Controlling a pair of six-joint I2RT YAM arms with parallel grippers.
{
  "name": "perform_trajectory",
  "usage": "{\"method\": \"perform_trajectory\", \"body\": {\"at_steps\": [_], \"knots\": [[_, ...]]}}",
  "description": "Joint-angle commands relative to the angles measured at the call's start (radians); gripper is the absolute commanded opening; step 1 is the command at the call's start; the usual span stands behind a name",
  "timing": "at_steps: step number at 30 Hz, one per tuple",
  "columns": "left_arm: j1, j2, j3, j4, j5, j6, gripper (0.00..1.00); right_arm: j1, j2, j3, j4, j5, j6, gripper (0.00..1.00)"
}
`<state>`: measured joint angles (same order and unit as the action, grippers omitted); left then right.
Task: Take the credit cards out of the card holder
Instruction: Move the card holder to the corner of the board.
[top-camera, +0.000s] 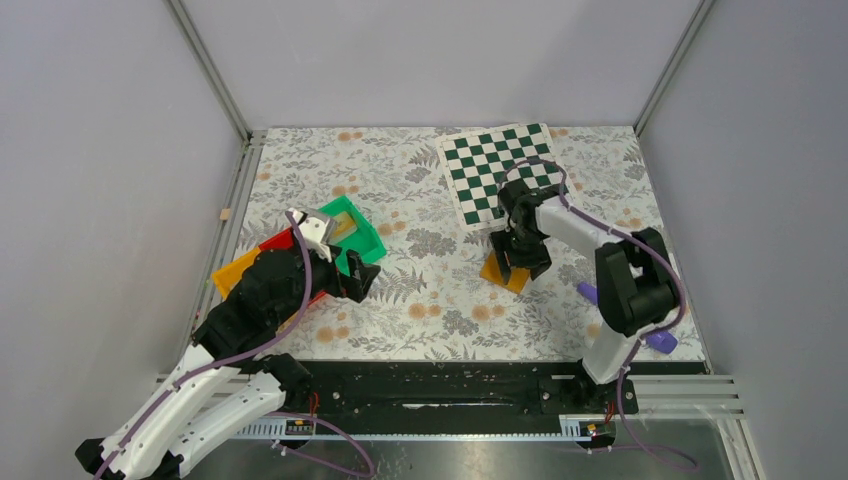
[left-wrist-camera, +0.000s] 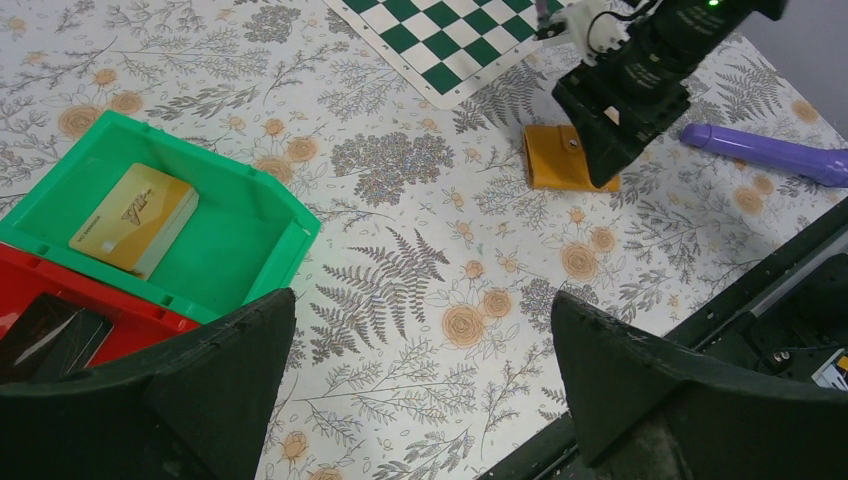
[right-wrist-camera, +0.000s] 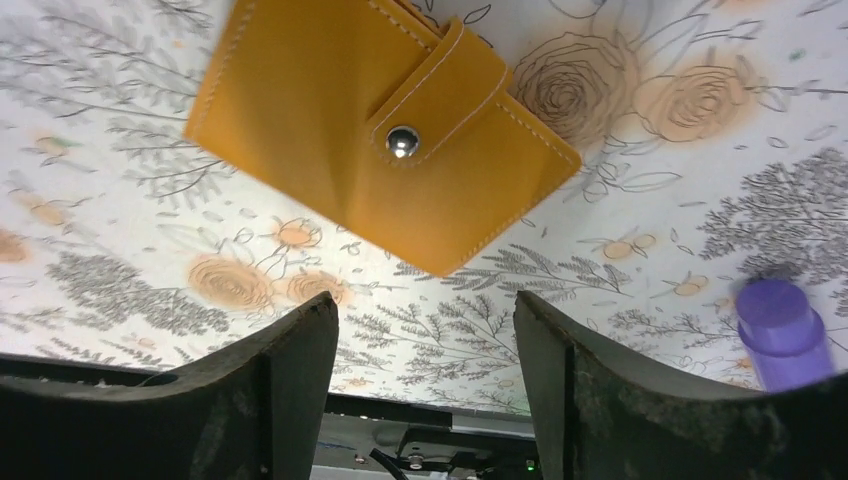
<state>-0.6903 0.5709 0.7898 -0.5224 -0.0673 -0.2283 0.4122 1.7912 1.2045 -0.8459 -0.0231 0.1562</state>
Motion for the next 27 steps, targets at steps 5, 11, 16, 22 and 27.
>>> {"method": "perform_trajectory", "body": {"at_steps": [5,11,16,22,27], "knots": [[-0.004,-0.013,-0.003,0.031,-0.058,0.007,0.98,-0.013,-0.114,0.055,0.022,-0.024,-0.015,0.77],[-0.004,0.025,0.02,-0.018,-0.093,0.004,0.99,-0.035,0.027,0.194,0.049,-0.035,-0.038,0.77],[-0.005,0.065,0.055,-0.094,-0.026,-0.045,0.99,-0.055,0.106,0.264,0.048,-0.072,-0.051,0.76],[-0.005,0.052,0.057,-0.151,0.075,-0.142,0.95,-0.075,0.14,0.222,0.069,-0.132,-0.042,0.76],[-0.005,0.077,0.008,-0.112,0.184,-0.231,0.91,-0.077,0.135,0.154,0.103,-0.207,-0.011,0.74]]}}
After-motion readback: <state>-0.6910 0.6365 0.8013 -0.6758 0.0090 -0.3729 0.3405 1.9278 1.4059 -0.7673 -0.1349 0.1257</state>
